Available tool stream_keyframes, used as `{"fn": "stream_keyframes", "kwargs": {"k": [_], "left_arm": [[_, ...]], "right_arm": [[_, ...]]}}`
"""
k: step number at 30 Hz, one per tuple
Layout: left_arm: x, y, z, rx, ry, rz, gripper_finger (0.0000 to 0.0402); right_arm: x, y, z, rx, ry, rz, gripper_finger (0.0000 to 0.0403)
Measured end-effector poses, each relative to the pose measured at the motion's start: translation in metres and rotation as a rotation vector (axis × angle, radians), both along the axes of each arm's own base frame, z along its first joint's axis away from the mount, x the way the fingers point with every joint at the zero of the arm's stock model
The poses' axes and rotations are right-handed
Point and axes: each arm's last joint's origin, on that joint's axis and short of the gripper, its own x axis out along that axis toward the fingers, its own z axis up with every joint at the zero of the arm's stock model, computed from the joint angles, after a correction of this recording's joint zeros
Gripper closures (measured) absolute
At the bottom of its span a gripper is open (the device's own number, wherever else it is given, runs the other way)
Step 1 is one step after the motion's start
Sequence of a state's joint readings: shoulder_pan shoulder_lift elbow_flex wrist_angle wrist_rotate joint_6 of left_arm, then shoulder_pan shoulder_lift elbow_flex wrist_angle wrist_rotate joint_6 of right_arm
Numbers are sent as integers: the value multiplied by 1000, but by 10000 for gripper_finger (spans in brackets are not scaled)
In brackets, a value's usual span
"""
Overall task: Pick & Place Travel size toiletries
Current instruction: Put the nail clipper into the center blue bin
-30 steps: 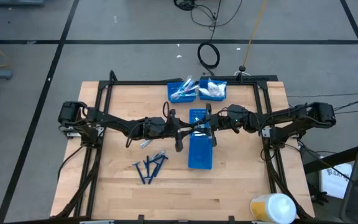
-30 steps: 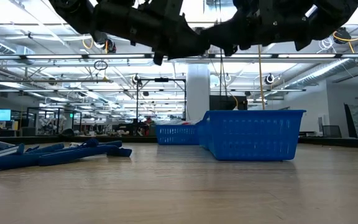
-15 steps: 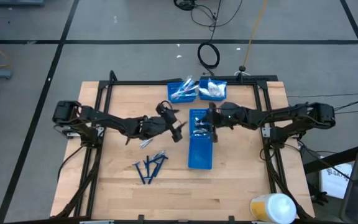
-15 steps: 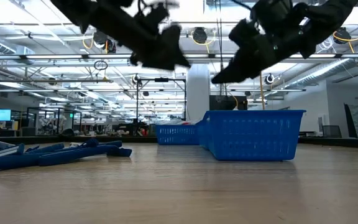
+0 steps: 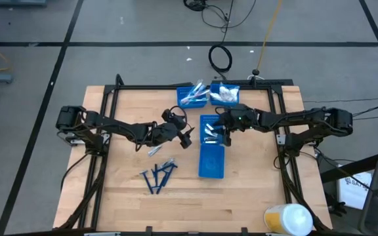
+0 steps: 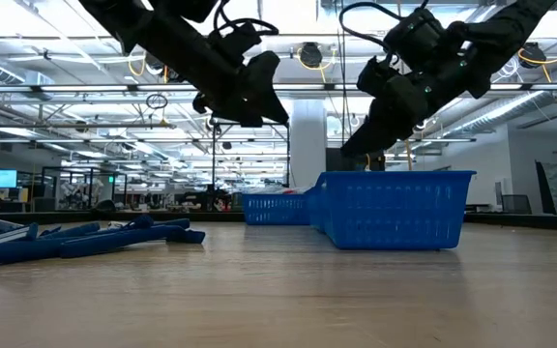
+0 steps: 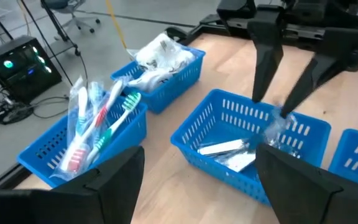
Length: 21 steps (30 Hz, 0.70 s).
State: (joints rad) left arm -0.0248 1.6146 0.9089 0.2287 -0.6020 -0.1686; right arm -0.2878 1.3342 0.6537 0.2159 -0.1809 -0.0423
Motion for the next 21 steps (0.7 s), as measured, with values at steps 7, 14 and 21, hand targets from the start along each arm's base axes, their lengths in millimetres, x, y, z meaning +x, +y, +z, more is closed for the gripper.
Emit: {"fn": "stream_keyframes", "kwargs": {"k": [7, 14, 21], "left_arm": [[-2, -1, -4, -16, 47, -29, 105], [-17, -10, -21, -163, 263, -116, 105], [-46, -21, -40, -514, 534, -79, 105]], "right_arm": [[0, -2, 0, -31, 5, -63, 234], [0, -2, 0, -14, 3, -81, 181], [0, -2, 1, -16, -1, -80, 161]]}}
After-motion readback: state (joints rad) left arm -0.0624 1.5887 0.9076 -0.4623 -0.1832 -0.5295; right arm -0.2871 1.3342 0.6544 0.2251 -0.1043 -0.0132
